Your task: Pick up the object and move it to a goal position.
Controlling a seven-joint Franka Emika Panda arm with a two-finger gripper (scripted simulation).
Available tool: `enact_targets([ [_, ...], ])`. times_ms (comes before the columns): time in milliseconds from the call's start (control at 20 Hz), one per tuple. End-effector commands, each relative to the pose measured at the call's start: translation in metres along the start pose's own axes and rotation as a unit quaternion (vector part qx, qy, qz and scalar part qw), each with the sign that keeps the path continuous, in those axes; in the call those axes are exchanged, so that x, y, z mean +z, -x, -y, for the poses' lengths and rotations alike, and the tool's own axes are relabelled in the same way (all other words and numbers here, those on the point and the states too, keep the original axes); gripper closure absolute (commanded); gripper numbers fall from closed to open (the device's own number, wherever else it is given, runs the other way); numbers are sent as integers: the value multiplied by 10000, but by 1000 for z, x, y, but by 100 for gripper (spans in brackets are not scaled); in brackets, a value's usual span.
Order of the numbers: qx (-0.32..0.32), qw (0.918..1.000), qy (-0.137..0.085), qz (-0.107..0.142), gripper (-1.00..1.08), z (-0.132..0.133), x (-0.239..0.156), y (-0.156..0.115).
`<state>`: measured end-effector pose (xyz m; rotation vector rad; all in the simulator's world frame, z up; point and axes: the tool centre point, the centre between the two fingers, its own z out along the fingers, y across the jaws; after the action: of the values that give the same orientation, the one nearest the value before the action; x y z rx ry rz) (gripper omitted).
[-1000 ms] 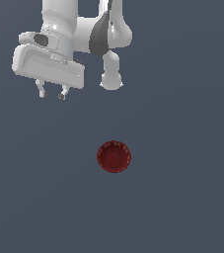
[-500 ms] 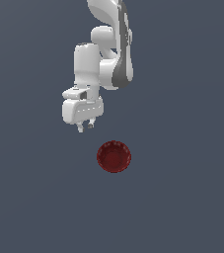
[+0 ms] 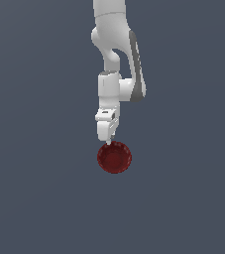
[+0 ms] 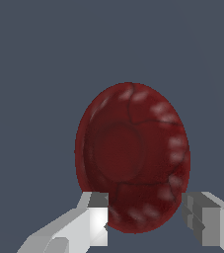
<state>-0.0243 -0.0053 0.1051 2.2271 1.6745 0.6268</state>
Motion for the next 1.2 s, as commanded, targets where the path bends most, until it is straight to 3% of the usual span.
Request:
enact_targets([
  [0, -141, 9999, -69, -64, -20, 16, 11, -12],
  [250, -291, 9994, -150, -127, -20, 34, 21, -24],
  [1150, -258, 9992, -256, -142, -20, 44, 40, -21],
])
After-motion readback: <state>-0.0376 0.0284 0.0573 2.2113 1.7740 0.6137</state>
